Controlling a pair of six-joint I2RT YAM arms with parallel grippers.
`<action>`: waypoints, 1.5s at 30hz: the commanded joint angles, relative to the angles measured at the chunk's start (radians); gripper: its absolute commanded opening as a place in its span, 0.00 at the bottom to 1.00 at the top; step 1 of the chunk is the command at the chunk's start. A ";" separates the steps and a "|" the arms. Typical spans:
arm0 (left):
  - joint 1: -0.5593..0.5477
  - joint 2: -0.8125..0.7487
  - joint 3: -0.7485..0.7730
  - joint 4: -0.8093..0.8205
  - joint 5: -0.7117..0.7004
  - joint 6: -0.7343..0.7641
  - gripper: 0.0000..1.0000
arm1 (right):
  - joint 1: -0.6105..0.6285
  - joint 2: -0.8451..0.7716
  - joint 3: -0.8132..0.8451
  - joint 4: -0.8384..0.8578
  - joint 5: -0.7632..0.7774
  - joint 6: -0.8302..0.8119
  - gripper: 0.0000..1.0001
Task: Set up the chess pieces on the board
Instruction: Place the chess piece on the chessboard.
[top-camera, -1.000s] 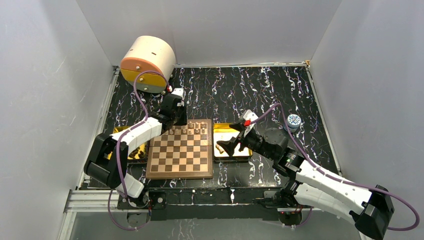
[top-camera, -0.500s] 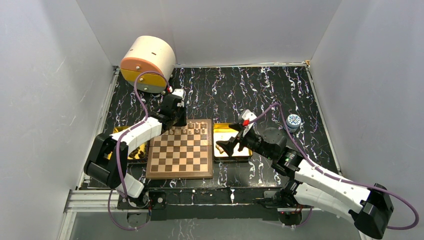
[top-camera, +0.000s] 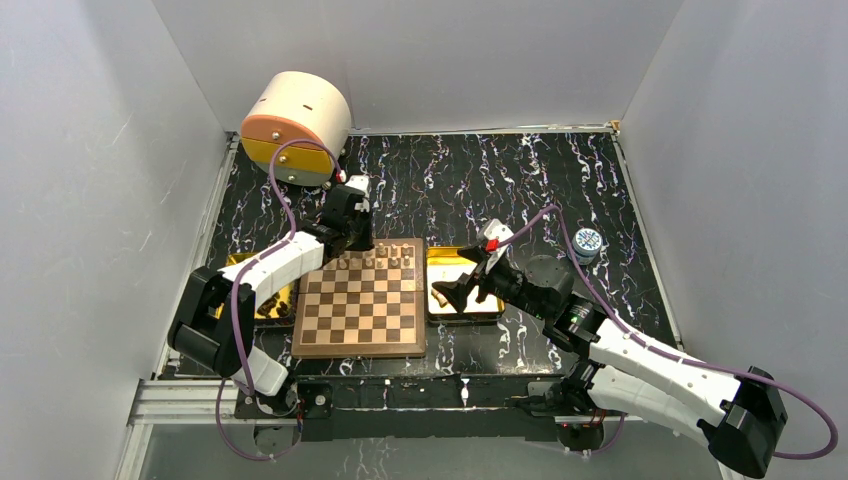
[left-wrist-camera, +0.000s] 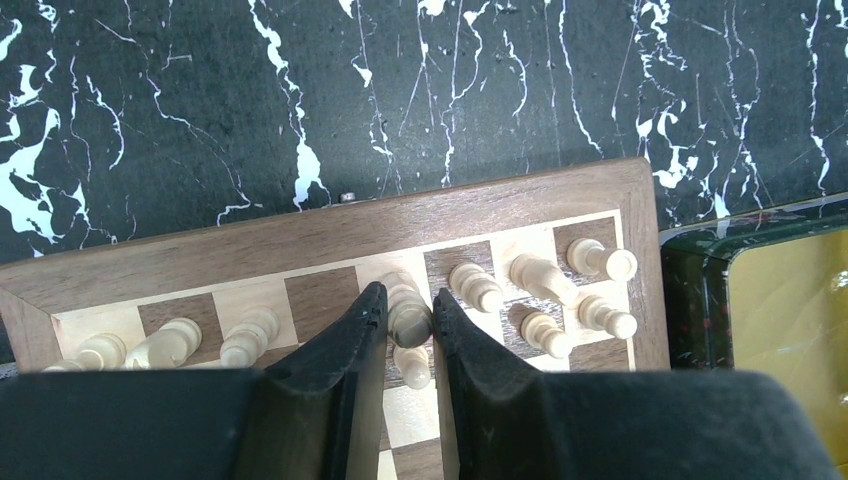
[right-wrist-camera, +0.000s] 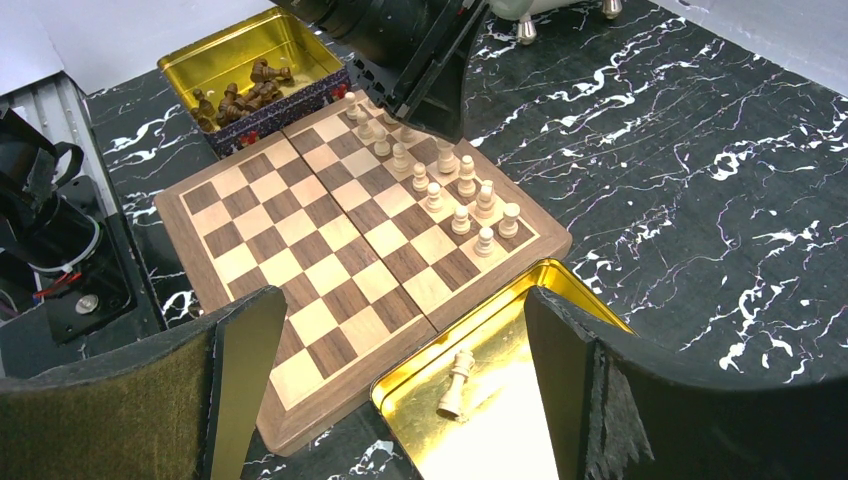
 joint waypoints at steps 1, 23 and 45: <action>0.000 -0.023 0.053 -0.031 -0.017 0.008 0.13 | 0.004 0.004 0.020 0.075 -0.004 0.011 0.99; 0.000 -0.017 0.050 -0.054 -0.002 -0.007 0.12 | 0.004 0.004 0.018 0.079 -0.005 0.013 0.99; 0.000 0.009 0.040 -0.051 -0.044 -0.003 0.17 | 0.004 0.033 0.044 0.032 0.069 0.054 0.99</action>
